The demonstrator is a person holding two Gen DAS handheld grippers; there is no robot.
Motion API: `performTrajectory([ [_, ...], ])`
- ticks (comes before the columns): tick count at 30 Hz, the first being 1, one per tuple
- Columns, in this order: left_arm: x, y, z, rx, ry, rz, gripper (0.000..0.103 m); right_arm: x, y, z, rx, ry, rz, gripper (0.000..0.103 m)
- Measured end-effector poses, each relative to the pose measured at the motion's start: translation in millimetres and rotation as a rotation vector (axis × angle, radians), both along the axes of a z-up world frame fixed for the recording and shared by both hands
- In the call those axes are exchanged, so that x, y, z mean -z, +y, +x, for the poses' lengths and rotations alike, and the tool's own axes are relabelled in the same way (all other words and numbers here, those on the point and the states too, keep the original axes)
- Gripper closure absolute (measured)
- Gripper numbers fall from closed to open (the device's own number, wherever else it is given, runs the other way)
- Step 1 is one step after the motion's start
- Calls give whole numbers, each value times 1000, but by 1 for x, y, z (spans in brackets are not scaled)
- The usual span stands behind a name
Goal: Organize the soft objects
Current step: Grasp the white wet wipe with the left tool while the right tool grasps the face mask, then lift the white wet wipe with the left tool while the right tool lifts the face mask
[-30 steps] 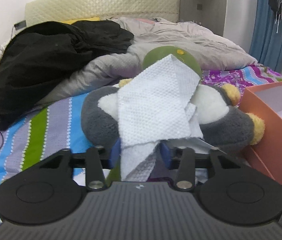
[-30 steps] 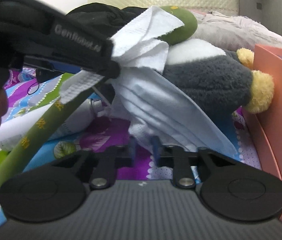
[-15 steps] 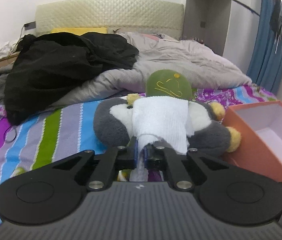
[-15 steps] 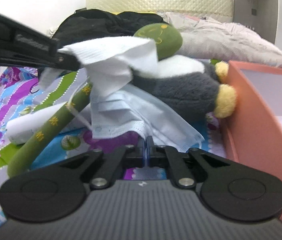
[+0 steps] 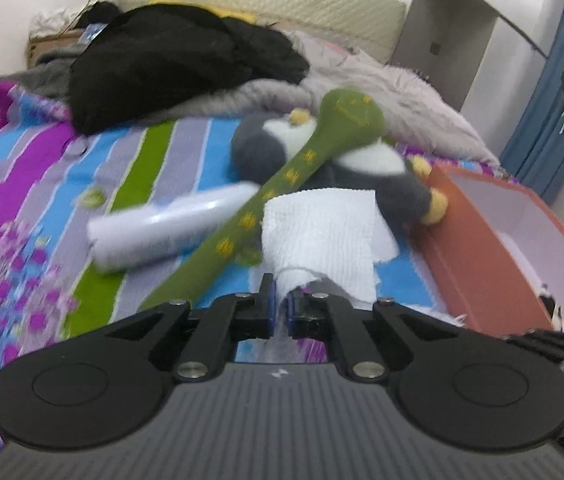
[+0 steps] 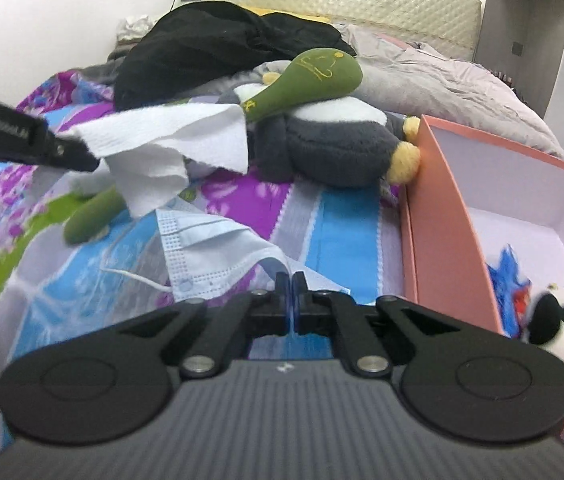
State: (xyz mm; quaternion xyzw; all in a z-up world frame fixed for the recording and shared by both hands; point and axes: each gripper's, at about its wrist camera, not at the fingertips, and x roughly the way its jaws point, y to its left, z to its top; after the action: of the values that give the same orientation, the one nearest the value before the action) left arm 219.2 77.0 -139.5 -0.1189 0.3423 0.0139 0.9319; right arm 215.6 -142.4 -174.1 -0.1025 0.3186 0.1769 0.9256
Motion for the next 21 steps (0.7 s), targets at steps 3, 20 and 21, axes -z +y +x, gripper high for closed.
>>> performTrajectory([
  [3,5,-4,-22,-1,30,29,96,-2,-5,-17,2,12,-15,98],
  [20,57,-17,-80,33,252,-17,80,19,-19,-69,-32,213,-26,89],
  [21,55,-17,-82,37,252,-27,62,19,-18,-73,-40,215,-31,74],
])
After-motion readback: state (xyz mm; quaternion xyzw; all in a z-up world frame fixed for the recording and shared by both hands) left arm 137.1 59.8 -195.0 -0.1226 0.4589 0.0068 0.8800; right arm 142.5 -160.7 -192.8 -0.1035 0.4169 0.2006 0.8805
